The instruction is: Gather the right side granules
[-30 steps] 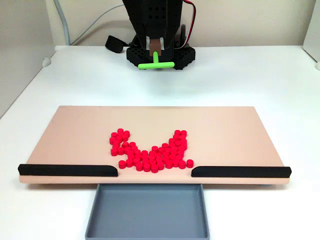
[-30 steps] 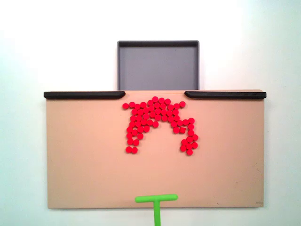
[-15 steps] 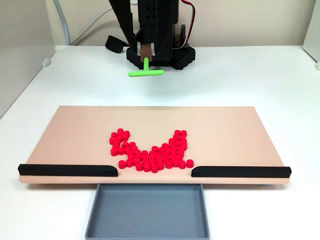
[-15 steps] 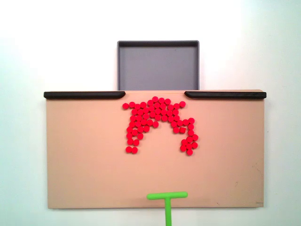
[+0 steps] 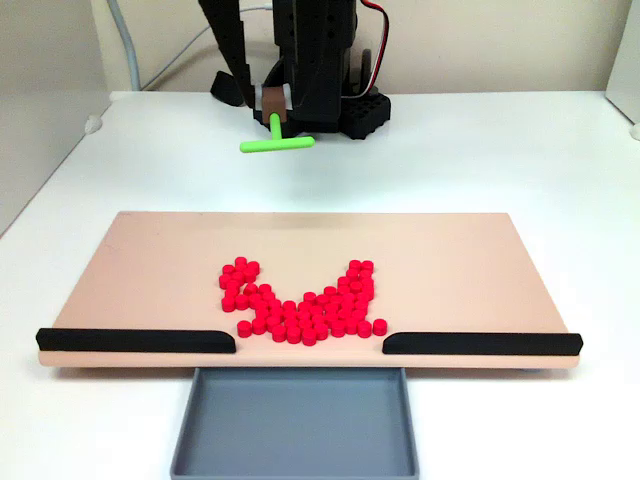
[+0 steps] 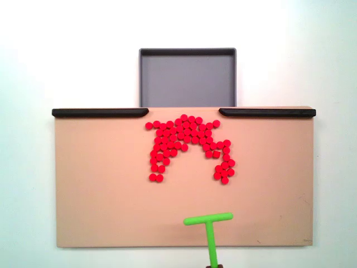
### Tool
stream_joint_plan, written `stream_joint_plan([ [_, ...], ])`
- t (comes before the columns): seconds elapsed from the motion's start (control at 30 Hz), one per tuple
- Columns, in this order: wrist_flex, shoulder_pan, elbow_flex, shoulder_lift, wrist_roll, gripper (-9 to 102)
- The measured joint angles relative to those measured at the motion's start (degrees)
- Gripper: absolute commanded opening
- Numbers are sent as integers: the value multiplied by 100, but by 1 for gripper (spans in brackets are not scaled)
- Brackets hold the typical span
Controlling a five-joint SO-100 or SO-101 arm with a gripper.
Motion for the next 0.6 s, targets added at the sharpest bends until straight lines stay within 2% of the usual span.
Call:
stream_joint_plan([
  [0.43, -26, 1195, -44, -281, -2812, 0],
  [0.6, -53, 1380, -404, -677, -3410, 0],
])
